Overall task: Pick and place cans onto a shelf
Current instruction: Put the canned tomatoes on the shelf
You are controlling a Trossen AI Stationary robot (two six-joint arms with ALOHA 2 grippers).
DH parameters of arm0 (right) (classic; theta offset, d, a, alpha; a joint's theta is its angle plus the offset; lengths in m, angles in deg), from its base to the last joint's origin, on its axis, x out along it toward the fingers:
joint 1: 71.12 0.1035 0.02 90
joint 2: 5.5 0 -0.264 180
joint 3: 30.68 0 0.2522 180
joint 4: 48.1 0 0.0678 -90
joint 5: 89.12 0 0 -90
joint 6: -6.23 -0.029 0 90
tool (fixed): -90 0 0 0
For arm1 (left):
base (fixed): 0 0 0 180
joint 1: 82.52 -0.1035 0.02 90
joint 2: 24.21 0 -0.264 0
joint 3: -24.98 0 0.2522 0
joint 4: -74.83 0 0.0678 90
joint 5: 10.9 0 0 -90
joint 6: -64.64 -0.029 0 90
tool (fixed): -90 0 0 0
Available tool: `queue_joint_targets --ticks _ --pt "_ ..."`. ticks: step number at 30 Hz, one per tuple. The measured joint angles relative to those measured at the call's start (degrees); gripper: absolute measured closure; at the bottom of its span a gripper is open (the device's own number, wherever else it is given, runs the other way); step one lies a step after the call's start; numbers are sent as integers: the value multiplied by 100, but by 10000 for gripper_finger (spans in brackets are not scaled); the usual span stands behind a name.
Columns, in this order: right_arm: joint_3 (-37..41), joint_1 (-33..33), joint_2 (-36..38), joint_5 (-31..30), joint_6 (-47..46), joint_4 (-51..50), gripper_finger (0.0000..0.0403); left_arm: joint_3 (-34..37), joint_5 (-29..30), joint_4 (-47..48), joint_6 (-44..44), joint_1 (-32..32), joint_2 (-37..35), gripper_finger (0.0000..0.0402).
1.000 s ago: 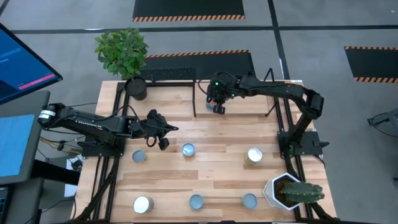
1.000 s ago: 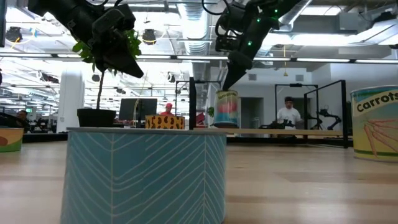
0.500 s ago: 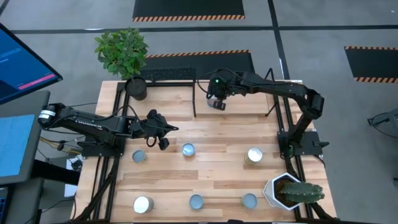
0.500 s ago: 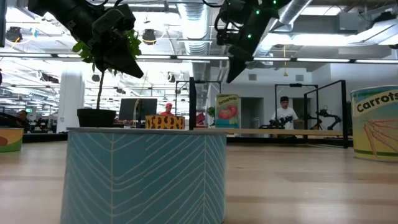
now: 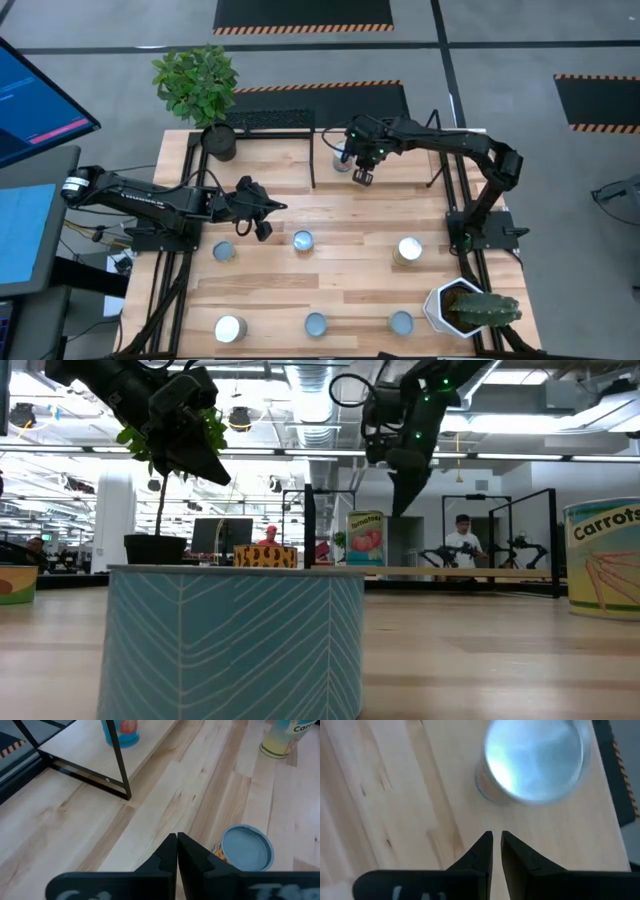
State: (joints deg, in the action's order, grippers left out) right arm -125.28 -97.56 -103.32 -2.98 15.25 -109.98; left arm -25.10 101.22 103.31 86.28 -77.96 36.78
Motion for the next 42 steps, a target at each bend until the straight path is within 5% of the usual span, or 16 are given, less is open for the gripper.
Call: queue_joint_targets --ticks 18,26,34,42 --pt "50 -300 4 260 107 1460 374 0 23 -3 174 2 0 401" --pt "-110 -244 630 -93 -302 1100 387 0 1 -7 198 2 0 401" --pt "84 -154 381 165 -751 24 375 -2 44 46 191 2 0 401" --pt "558 -20 -66 603 -769 1372 387 -2 90 100 220 2 4 401"
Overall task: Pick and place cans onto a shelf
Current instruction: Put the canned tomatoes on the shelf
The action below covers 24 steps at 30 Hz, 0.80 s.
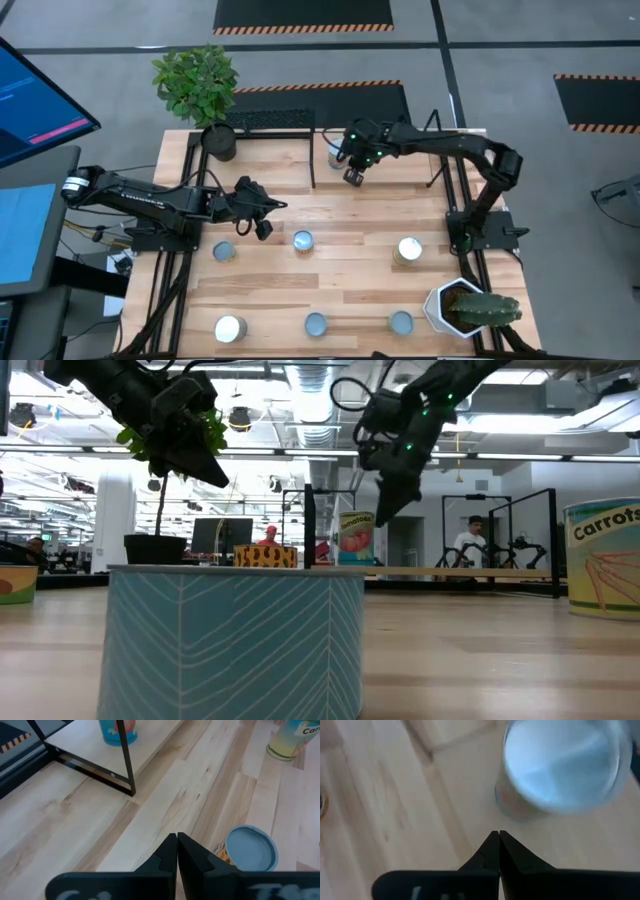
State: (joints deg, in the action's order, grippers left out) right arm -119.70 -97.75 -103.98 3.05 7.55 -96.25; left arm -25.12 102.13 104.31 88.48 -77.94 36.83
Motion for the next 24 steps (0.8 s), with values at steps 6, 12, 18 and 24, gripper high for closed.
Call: queue_joint_targets --ticks 6,12,18,24 --pt "-5 -93 -225 79 47 216 379 0 -7 0 81 0 0 402" --pt "-7 -267 -476 98 195 546 380 0 1 0 93 0 0 401" --pt "-9 -406 -506 95 177 829 385 0 26 0 148 0 2 401" --pt "-9 -548 -506 94 169 1099 378 0 83 0 148 0 2 401"
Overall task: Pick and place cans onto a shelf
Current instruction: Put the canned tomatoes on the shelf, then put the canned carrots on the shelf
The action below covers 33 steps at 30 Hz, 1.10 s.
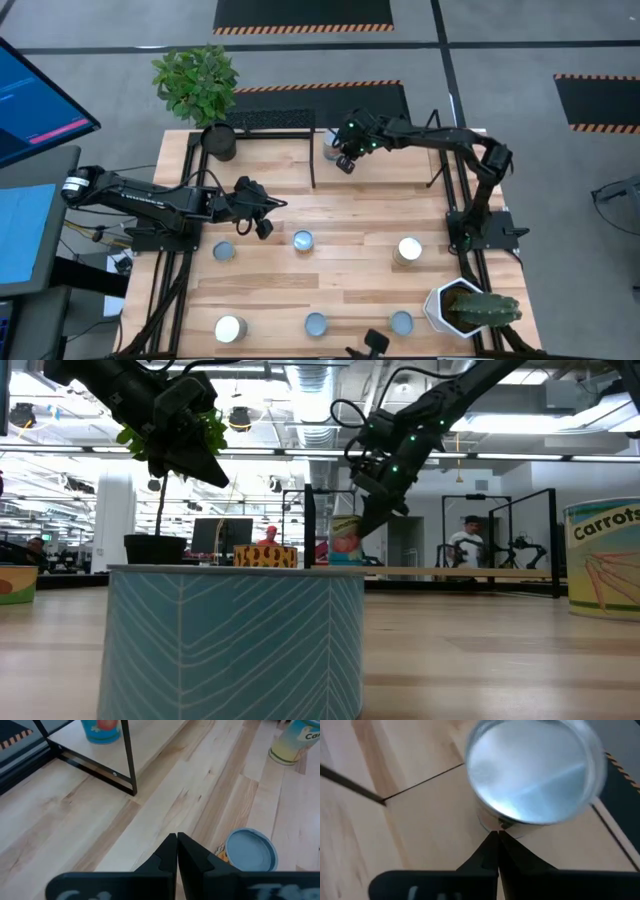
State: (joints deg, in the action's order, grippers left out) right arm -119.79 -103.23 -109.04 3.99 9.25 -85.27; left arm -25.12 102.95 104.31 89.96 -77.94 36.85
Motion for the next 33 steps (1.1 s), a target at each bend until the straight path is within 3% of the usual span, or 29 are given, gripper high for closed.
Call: queue_joint_targets --ticks 12,18,22,27,33 --pt "0 -110 0 -9 -308 644 381 0 62 2 0 0 0 402" --pt "0 -108 158 0 -495 248 378 0 32 0 0 0 0 401" --pt "-1 -16 674 79 -656 -450 382 0 -4 2 0 0 0 401" --pt "-2 284 1604 799 -816 -1794 382 0 -4 7 10 0 0 401" --pt "-2 997 2473 854 -741 -3644 374 0 -6 7 24 0 0 401"
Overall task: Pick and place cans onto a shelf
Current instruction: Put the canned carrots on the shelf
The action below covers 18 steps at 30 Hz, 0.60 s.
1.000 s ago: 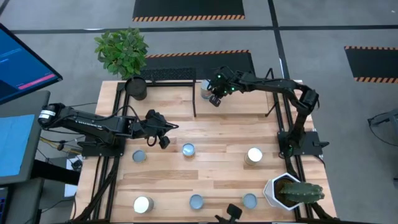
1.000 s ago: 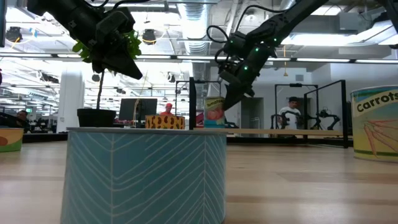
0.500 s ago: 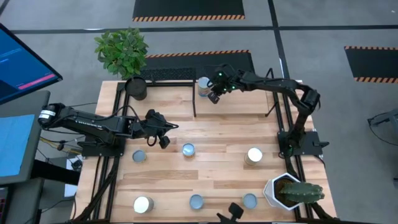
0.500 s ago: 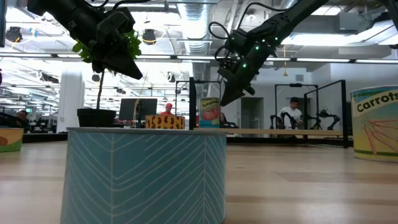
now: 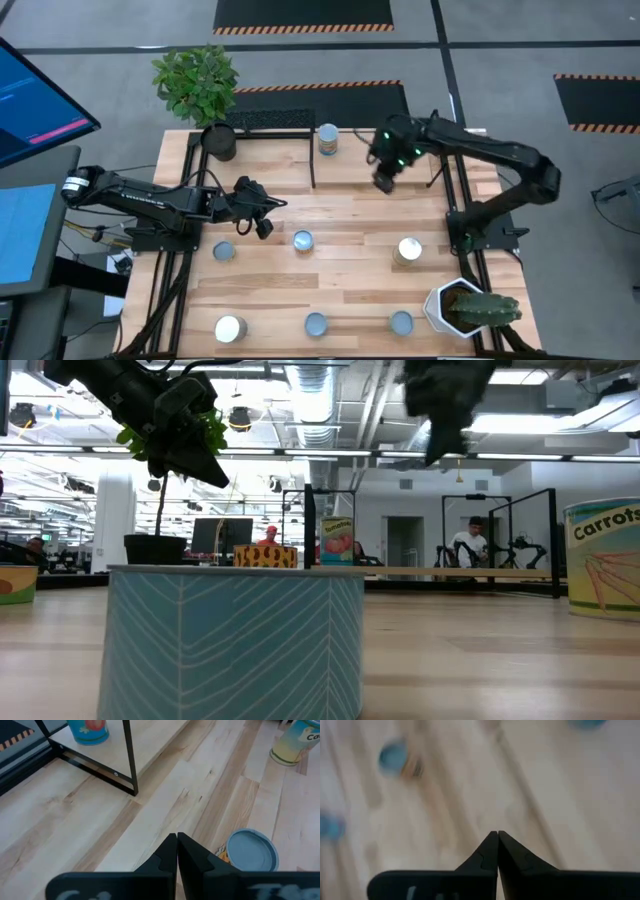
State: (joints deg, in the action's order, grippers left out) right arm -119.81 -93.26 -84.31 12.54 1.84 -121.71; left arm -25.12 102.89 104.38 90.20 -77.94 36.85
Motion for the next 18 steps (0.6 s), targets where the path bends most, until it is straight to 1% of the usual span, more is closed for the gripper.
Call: queue_joint_targets --ticks 4,8,13,18 --pt "2 602 219 -257 -124 -1107 372 0 -1 -2 0 0 0 401" --pt "271 1131 360 -322 -415 -1641 368 0 -6 -2 15 0 0 401" --pt "862 1730 623 38 -1128 -1769 341 0 -101 -5 47 0 0 401" --pt "1268 2316 878 86 -1845 -1643 303 0 -101 -11 190 0 0 401"
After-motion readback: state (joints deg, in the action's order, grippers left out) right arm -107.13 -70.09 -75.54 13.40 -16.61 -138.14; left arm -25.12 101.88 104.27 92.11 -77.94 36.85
